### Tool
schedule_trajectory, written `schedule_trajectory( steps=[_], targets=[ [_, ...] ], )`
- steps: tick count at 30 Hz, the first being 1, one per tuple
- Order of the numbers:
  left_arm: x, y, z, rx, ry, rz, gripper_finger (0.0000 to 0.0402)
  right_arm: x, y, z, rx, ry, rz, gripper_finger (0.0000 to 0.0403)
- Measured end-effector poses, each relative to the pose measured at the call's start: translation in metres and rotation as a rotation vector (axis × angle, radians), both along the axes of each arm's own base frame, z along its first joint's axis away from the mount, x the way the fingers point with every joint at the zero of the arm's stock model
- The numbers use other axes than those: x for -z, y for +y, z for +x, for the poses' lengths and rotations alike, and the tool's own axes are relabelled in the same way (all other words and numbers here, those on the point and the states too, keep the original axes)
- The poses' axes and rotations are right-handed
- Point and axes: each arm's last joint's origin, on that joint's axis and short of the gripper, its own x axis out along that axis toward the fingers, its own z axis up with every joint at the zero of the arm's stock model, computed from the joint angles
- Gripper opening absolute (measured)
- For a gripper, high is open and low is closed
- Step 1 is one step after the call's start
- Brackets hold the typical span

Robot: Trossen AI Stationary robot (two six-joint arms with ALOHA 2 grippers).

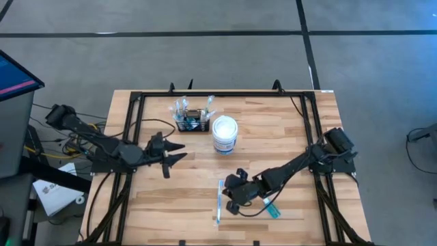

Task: Pick & Place toothbrushing station
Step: Put the blue toothbrush into the mesh organizer

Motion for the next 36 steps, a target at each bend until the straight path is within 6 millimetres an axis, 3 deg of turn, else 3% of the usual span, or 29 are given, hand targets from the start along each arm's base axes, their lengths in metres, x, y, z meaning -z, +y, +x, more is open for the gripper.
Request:
schedule_trajectory(
  steps=[10, 17, 24, 36],
  targets=[
    [0.017, -0.009, 0.014, 0.050, 0.059, -0.073, 0.0163, 0.021, -0.012, -0.007, 0.063, -0.081, 0.127, 0.0150],
    [0.024, -0.011, 0.019, 0.045, 0.076, -0.088, 0.0163, 0.029, -0.014, -0.007, 0.109, -0.069, 0.156, 0.0205],
    [0.021, -0.012, 0.020, 0.053, 0.050, -0.102, 0.0163, 0.056, -0.014, 0.000, 0.147, -0.044, 0.179, 0.0227],
    [0.019, -0.012, 0.020, 0.065, 0.037, -0.096, 0.0163, 0.062, -0.018, 0.005, 0.189, -0.053, 0.251, 0.0220]
  ],
)
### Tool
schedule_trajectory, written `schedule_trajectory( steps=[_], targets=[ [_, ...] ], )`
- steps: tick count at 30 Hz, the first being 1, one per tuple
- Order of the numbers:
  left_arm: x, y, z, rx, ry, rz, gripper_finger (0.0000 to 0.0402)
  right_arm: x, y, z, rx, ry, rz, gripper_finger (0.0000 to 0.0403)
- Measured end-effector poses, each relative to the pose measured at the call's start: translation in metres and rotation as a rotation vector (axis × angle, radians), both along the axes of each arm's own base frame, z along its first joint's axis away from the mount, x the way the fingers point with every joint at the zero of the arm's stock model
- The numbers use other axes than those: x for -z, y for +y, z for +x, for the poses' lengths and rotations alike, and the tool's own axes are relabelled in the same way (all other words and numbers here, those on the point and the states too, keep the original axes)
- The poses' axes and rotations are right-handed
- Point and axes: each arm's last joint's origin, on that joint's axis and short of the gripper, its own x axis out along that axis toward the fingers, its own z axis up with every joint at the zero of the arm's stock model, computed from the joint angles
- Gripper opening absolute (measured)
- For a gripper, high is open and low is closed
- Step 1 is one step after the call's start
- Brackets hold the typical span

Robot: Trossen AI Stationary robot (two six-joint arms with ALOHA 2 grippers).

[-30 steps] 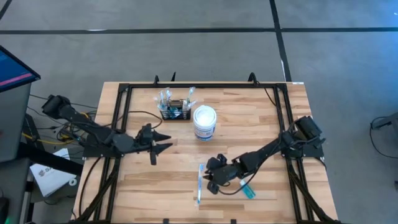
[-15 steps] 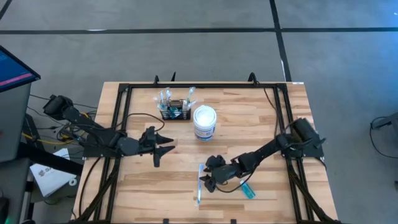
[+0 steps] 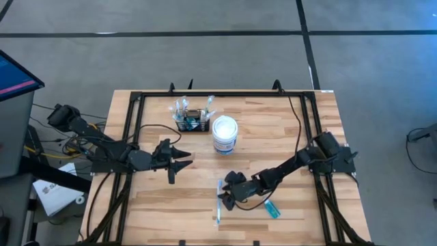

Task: Pick & Place toothbrushing station
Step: Put the blue toothbrush into the mesh organizer

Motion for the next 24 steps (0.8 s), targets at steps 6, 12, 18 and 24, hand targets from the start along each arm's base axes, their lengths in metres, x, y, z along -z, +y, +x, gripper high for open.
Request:
schedule_trajectory(
  steps=[6, 12, 18, 24],
  targets=[
    [0.000, 0.000, 0.000, 0.000, -0.001, -0.001, 0.0163, 0.016, 0.004, 0.009, 0.032, -0.026, 0.027, 0.0208],
    [0.000, 0.000, 0.000, 0.000, -0.002, -0.001, 0.0163, 0.018, 0.007, 0.024, 0.014, 0.000, 0.002, 0.0191],
    [0.000, 0.000, 0.000, 0.001, -0.001, 0.004, 0.0163, 0.017, 0.008, 0.025, -0.016, 0.047, -0.034, 0.0135],
    [0.000, 0.000, 0.000, 0.001, -0.001, 0.005, 0.0163, 0.019, 0.006, 0.024, -0.040, 0.069, -0.061, 0.0021]
  ],
)
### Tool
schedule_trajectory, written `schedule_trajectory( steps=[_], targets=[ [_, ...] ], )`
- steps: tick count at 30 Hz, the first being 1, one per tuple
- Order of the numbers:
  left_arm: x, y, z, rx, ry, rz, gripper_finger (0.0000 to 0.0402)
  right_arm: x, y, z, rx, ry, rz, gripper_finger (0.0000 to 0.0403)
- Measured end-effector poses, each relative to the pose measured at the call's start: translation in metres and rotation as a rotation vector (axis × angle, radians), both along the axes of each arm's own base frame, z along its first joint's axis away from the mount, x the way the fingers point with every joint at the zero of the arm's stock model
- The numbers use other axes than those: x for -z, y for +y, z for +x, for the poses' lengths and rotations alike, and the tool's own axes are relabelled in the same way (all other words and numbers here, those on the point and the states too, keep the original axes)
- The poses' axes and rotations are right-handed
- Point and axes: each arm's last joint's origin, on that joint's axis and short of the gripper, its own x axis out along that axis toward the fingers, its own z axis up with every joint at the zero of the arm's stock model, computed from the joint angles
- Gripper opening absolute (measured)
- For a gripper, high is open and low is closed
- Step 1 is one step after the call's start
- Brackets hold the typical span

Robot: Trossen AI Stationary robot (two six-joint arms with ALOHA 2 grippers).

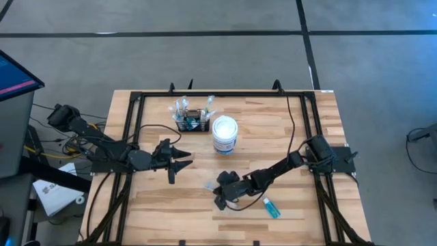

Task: Pick & Place toothbrushing station
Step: Put the blue toothbrush into the mesh organizer

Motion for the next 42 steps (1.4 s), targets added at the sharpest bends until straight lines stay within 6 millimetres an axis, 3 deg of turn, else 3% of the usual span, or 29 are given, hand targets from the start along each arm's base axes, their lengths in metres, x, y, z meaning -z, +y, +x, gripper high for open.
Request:
schedule_trajectory(
  steps=[13, 19, 29, 42],
  targets=[
    [0.000, 0.000, 0.000, 0.000, 0.000, 0.001, 0.0163, -0.017, 0.003, 0.016, -0.145, -0.032, -0.072, 0.0001],
    [0.000, 0.000, 0.000, 0.004, 0.006, 0.025, 0.0163, -0.051, -0.004, 0.005, -0.143, 0.034, -0.212, 0.0001],
    [0.000, 0.000, 0.000, 0.005, 0.001, 0.026, 0.0163, -0.123, -0.005, -0.011, -0.070, -0.125, -0.381, 0.0001],
    [-0.003, 0.000, 0.000, 0.009, -0.017, 0.042, 0.0163, -0.172, -0.008, -0.028, -0.007, -0.255, -0.529, 0.0000]
  ],
)
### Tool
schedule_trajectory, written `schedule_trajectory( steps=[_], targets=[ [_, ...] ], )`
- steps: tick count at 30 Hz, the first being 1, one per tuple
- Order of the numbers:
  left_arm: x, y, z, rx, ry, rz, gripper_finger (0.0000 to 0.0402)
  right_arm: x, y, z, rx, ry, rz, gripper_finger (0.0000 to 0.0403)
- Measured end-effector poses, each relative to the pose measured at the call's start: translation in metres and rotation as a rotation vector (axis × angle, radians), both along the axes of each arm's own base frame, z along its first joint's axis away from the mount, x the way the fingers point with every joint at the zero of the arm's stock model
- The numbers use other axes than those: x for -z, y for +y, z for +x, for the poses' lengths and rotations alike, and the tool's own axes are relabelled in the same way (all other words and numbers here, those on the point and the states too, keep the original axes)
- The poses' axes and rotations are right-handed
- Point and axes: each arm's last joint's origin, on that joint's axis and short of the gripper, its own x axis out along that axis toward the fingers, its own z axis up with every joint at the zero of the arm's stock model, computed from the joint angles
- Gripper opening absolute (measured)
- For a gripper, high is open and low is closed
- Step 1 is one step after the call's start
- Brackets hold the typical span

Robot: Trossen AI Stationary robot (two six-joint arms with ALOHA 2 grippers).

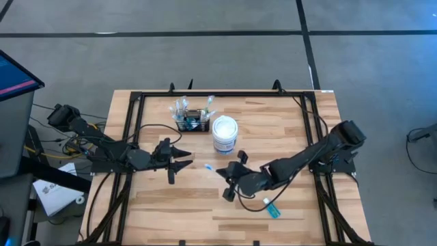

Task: Pick & Place toothbrushing station
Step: Put the blue toothbrush into the mesh organizer

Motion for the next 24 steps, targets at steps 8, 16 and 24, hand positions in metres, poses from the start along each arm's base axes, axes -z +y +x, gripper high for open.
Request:
schedule_trajectory(
  steps=[8, 16, 24],
  targets=[
    [-0.009, -0.001, 0.001, 0.020, -0.071, 0.048, 0.0163, -0.022, 0.001, 0.010, -0.066, -0.172, -0.084, 0.0000],
    [-0.012, -0.007, 0.010, 0.087, -0.152, 0.081, 0.0163, -0.033, -0.010, 0.018, -0.100, -0.258, -0.114, 0.0000],
    [-0.009, -0.017, 0.026, 0.151, -0.277, 0.164, 0.0163, -0.034, -0.015, 0.021, -0.116, -0.261, -0.119, 0.0000]
  ],
)
